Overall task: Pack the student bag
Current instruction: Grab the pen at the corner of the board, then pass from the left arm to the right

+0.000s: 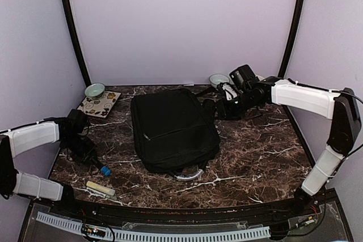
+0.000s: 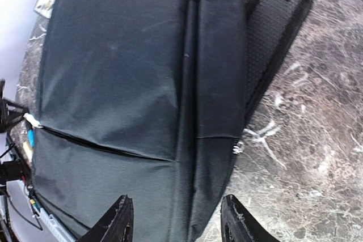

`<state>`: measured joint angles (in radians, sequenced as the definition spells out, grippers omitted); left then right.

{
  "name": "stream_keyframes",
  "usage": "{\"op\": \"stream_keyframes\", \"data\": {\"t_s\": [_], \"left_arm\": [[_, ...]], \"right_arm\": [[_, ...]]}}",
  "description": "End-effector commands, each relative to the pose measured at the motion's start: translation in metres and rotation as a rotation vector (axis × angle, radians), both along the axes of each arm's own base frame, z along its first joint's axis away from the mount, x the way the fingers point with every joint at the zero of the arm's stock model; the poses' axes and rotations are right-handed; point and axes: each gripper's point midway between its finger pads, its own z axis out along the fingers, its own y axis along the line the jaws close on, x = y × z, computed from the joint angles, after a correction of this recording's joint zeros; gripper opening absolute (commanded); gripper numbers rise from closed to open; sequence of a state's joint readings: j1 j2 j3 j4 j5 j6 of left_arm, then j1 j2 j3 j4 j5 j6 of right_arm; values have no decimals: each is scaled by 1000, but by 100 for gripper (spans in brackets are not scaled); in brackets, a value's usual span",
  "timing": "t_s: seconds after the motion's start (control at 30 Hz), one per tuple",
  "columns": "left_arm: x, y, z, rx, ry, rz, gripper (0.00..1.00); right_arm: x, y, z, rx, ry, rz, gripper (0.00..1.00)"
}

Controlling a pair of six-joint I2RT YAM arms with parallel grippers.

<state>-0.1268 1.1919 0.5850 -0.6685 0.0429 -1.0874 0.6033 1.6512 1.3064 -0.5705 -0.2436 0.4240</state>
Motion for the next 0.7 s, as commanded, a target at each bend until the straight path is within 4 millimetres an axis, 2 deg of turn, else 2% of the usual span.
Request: {"op": "stream_keyframes", "data": {"t_s": [0.0,0.17,0.3,0.4,0.53,0.67], "left_arm": [[52,-12,54,-49,-196,-29,1],[88,-40,102,-110,-319,-73,0],[108,-79,134,-176,-396,-124,0],[119,-113,153,-274,-456,-149,0],[131,-150,174,-354,-500,-187,0],[140,-175,189,-401,-513,-215,0]], "right_arm": [[-1,22,31,111,-34,60,54],[-18,62,66,263,-56,155,71],[-41,103,84,351,-38,249,85],[-56,129,91,403,-30,297,88],[-72,156,91,445,-16,346,89],[-69,169,85,416,-17,360,91]]}}
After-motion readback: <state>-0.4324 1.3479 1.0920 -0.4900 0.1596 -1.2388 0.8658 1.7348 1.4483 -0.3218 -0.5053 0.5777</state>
